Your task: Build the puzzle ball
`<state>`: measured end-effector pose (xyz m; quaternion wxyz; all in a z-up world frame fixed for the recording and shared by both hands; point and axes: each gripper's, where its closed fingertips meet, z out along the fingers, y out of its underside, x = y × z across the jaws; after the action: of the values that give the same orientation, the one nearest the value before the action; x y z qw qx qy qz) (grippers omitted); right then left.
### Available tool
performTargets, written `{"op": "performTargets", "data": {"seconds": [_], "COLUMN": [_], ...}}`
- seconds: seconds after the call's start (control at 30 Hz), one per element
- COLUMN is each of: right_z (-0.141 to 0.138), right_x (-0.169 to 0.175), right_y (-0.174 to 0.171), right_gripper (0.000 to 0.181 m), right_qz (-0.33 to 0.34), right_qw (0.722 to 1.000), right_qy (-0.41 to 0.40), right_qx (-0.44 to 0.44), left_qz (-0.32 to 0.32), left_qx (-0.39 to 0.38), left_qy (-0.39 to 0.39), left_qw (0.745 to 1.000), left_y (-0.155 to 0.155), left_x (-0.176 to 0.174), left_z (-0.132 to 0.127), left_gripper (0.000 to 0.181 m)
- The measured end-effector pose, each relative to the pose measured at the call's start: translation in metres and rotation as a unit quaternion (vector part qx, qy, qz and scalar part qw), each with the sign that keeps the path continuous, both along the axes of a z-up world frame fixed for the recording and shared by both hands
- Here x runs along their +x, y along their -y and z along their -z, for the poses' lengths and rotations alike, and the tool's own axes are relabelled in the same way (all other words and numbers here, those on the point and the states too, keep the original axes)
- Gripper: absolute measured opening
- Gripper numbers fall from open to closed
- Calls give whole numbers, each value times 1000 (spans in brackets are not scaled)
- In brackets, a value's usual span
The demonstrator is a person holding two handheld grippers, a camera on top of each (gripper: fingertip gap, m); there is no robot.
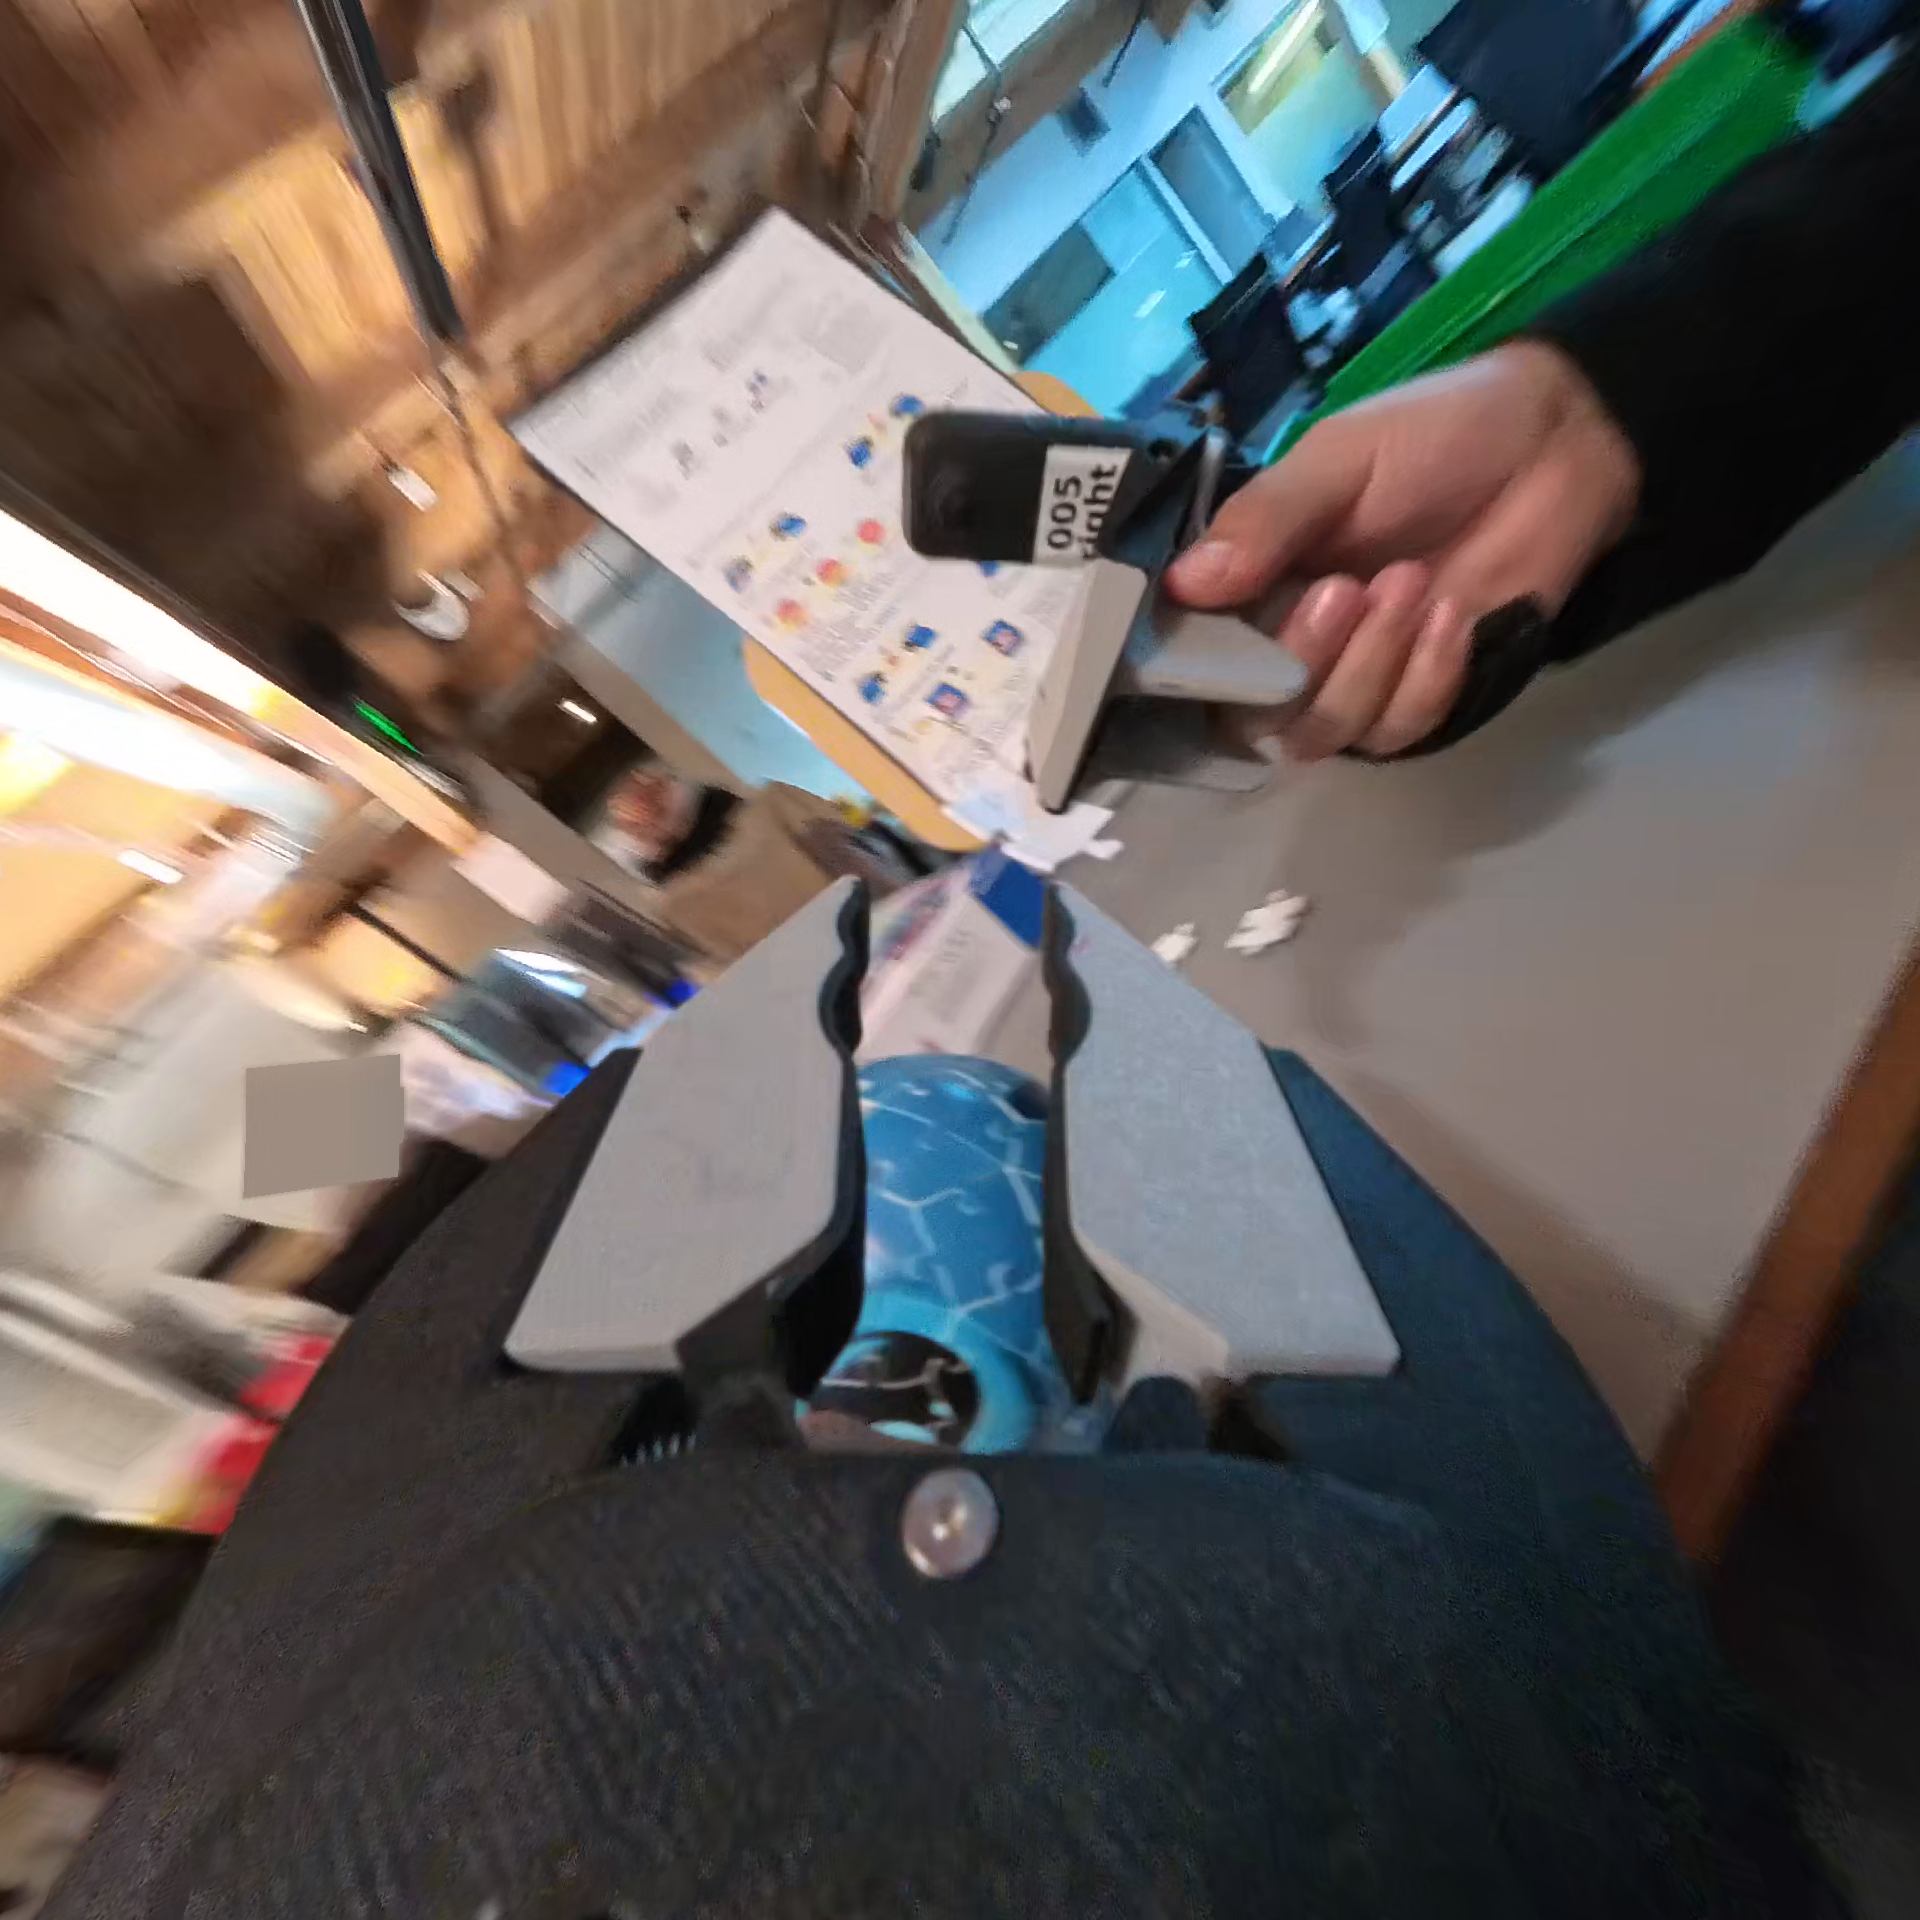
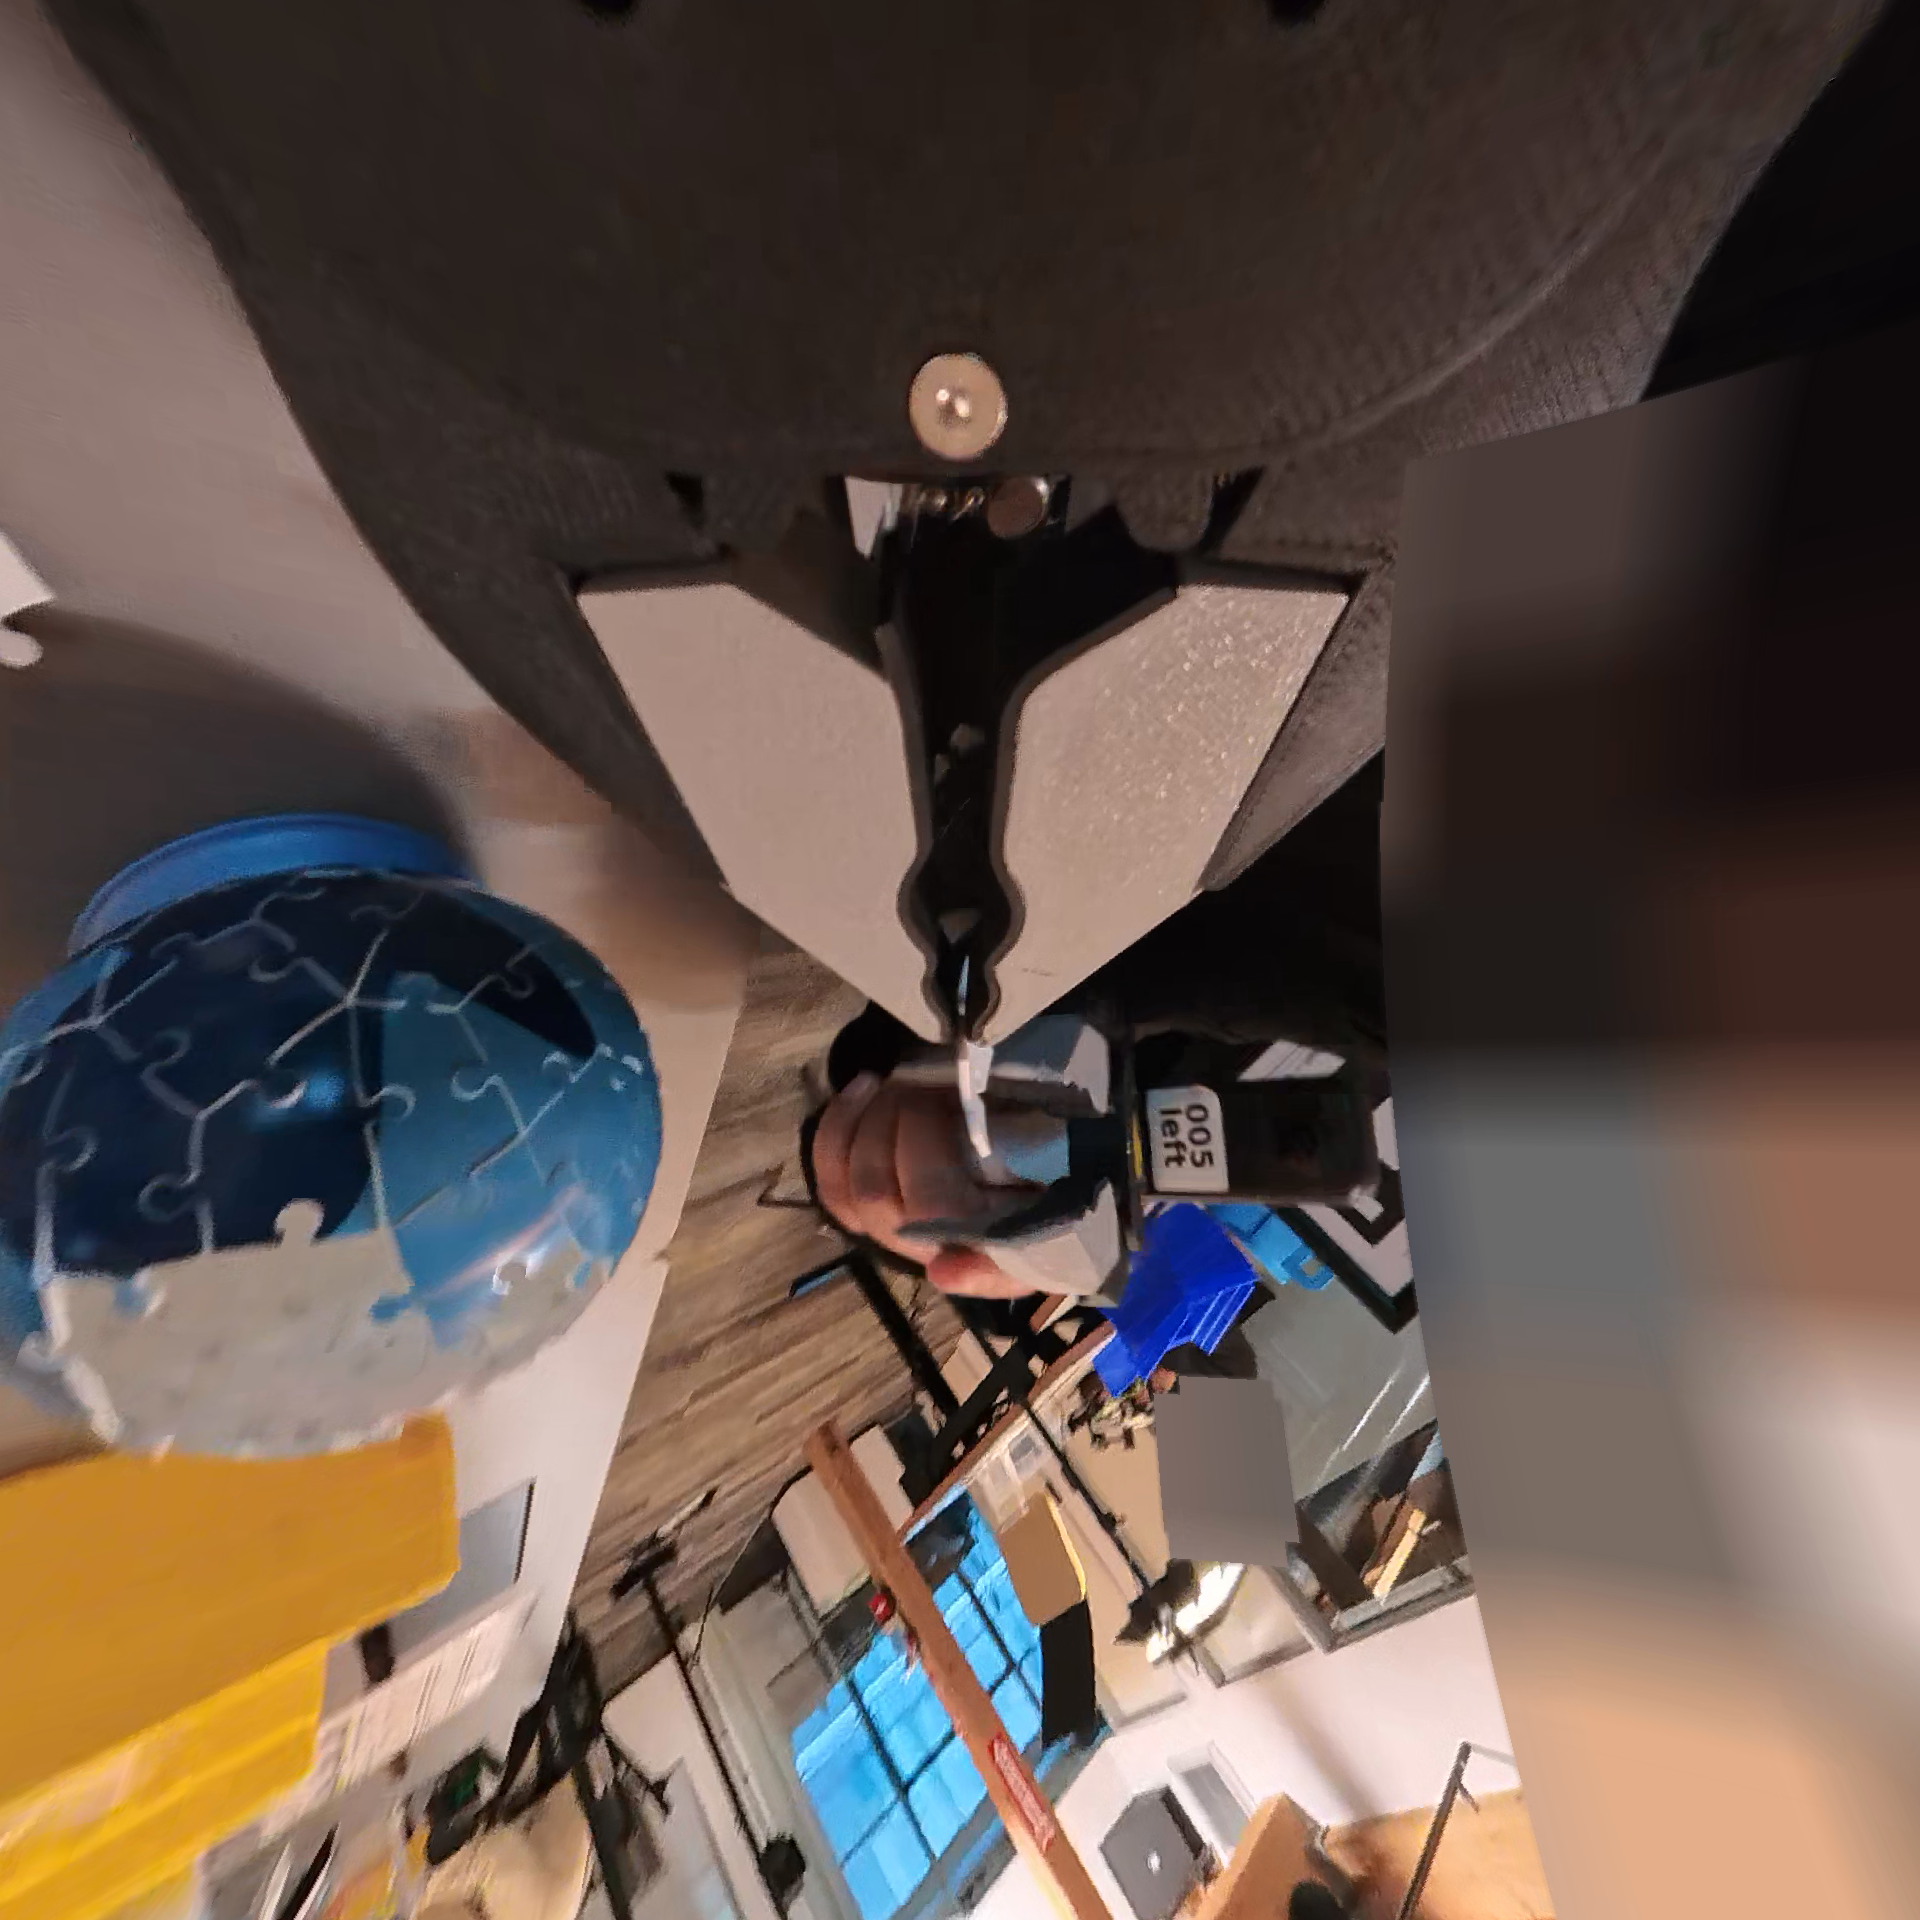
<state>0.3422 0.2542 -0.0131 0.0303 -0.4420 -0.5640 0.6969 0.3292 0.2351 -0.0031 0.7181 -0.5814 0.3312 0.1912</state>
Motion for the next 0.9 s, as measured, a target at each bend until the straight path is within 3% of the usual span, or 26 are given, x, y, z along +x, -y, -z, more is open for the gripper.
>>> {"op": "performTargets", "data": {"seconds": [0.13,0.23,0.3,0.37,0.5,0.63,0.7,0.77,0.9], "right_z": [-17,-30,-34,-37,-40,-42,-41,-40,-37], "right_x": [1,6,7,7,8,6,6,5,5], "right_y": [-3,4,6,7,13,12,12,11,13], "right_gripper": [0,0,0,0,0,0,0,0,0], "right_qz": [31,34,44,55,58,77,83,90,87], "right_qw": [998,994,991,988,986,983,982,980,979], "right_qy": [-50,-96,-119,-135,-150,-160,-165,-169,-172], "right_qx": [23,30,45,50,42,40,47,58,66], "left_qz": [47,74,105,126,126,141,147,151,161], "left_qx": [-149,-172,-165,-163,-175,-165,-166,-172,-186], "left_qy": [199,307,351,370,381,391,403,417,420], "left_qw": [967,933,916,906,899,895,888,879,873], "left_y": [-5,-7,-3,-1,-3,-1,-2,-2,-5], "left_x": [3,6,11,16,20,22,22,21,27], "left_z": [5,-3,-13,-18,-14,-17,-17,-16,-8], "left_gripper": [44,49,28,13,18,5,5,20,14]}}
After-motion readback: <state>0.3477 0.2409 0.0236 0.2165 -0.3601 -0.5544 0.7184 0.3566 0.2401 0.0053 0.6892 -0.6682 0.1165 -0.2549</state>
